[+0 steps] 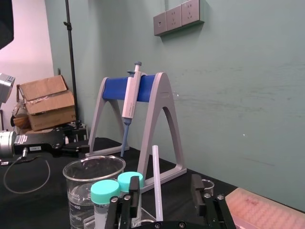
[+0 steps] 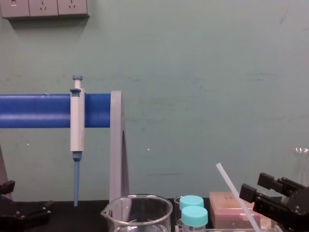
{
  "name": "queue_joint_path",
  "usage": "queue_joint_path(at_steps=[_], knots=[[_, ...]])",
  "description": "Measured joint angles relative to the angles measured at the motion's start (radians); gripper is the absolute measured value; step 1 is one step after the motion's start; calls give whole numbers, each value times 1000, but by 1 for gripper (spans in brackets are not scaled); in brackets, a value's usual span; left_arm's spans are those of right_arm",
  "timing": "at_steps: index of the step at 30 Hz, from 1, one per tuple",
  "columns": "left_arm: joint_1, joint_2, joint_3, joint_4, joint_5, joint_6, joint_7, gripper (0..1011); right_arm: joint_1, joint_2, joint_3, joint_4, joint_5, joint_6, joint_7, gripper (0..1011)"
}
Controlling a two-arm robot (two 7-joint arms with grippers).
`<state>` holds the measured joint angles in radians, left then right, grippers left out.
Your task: Pick up the stirring rod with one hand, then place it down.
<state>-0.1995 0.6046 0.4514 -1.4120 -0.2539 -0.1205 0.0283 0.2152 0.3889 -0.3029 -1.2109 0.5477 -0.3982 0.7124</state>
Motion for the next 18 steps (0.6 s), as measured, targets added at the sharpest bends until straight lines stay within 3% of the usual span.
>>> queue_joint_path(at_steps=[8,13,16,18], knots=[[0,0,0,0,0,0,0,1000,0,0,0,0,1,-1,1,919],[0,0,0,0,0,0,0,1000,-5,2,8,-24,-18,-6,-28,1003],[0,0,0,0,0,0,0,1000,-26,0,37,-67,-63,-20,-113,1002],[0,0,0,0,0,0,0,1000,-50,-7,69,-103,-117,-24,-211,1002]])
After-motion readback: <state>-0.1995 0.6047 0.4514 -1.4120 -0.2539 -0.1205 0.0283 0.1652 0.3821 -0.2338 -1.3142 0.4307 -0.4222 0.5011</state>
